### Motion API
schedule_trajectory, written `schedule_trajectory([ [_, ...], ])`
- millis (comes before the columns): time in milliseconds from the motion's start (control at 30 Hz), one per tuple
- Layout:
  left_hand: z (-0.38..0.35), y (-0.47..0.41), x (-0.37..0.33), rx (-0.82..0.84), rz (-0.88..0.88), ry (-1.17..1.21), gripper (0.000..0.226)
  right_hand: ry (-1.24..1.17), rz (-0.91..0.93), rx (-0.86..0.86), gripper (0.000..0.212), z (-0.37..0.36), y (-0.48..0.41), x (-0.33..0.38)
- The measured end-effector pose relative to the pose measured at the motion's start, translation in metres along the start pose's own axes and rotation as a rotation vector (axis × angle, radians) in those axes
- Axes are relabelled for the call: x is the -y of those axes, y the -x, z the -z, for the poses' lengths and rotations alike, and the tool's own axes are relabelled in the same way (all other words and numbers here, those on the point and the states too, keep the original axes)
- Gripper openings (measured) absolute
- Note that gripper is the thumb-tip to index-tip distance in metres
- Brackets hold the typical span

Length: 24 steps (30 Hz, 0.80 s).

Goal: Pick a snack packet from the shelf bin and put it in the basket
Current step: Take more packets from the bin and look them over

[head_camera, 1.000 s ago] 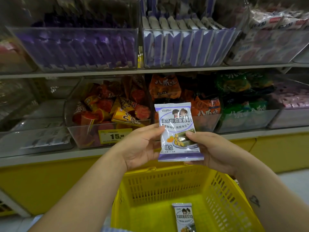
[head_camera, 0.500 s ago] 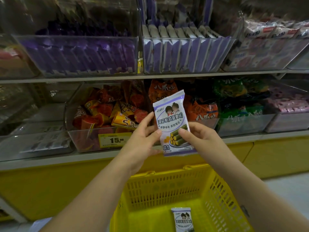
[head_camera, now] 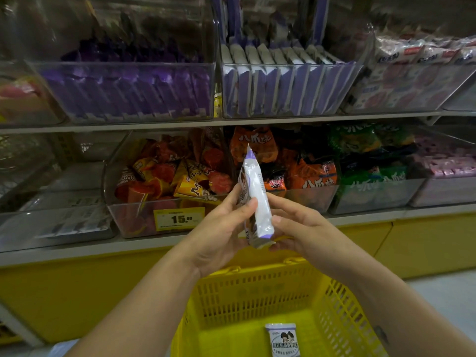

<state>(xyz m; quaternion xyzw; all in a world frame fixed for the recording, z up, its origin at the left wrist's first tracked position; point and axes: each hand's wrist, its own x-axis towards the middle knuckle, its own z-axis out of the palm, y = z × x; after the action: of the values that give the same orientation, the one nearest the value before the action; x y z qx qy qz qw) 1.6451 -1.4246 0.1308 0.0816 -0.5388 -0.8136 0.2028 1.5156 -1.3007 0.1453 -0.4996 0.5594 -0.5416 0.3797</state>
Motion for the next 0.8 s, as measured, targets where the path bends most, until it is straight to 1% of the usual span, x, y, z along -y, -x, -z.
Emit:
schedule_trajectory([
  [100, 0.002, -0.001, 0.001, 0.016, -0.011, 0.015, 0.06, 0.09, 0.024, -0.028, 0.048, 0.0, 0.002, -0.001],
  [200, 0.002, 0.0, 0.001, 0.056, -0.022, 0.056, 0.06, 0.282, 0.063, -0.089, 0.063, 0.003, 0.004, -0.002],
  [267, 0.0, 0.0, 0.002, 0.067, -0.02, 0.034, 0.054, 0.383, 0.075, -0.125, 0.073, 0.005, 0.005, -0.005],
  [300, -0.001, 0.0, 0.003, 0.075, -0.017, 0.022, 0.05, 0.399, 0.075, -0.139, 0.078, 0.006, 0.005, -0.007],
  [367, -0.004, 0.0, 0.004, 0.084, -0.003, 0.035, 0.045, 0.34, 0.067, -0.137, 0.087, 0.006, 0.004, -0.01],
  [433, -0.005, -0.001, 0.005, 0.069, 0.006, 0.048, 0.045, 0.296, 0.075, -0.122, 0.093, 0.004, 0.003, -0.013],
  [533, -0.005, -0.003, 0.007, -0.007, -0.004, -0.006, 0.046, 0.434, 0.101, -0.149, 0.105, 0.001, 0.002, -0.016],
  [600, -0.006, -0.005, 0.011, -0.056, -0.022, -0.023, 0.048, 0.536, 0.084, -0.207, 0.115, 0.001, 0.001, -0.017],
  [633, -0.006, -0.005, 0.012, -0.073, -0.032, -0.01, 0.049, 0.565, 0.085, -0.242, 0.117, 0.002, 0.001, -0.017],
  [700, -0.005, -0.006, 0.012, -0.1, -0.048, 0.067, 0.052, 0.567, 0.102, -0.293, 0.111, 0.007, 0.001, -0.014],
  [733, -0.005, -0.006, 0.01, -0.108, -0.051, 0.123, 0.052, 0.546, 0.104, -0.295, 0.105, 0.009, 0.001, -0.01],
  [800, -0.006, -0.007, 0.007, -0.104, -0.058, 0.226, 0.051, 0.454, 0.119, -0.247, 0.092, 0.011, 0.001, -0.003],
])
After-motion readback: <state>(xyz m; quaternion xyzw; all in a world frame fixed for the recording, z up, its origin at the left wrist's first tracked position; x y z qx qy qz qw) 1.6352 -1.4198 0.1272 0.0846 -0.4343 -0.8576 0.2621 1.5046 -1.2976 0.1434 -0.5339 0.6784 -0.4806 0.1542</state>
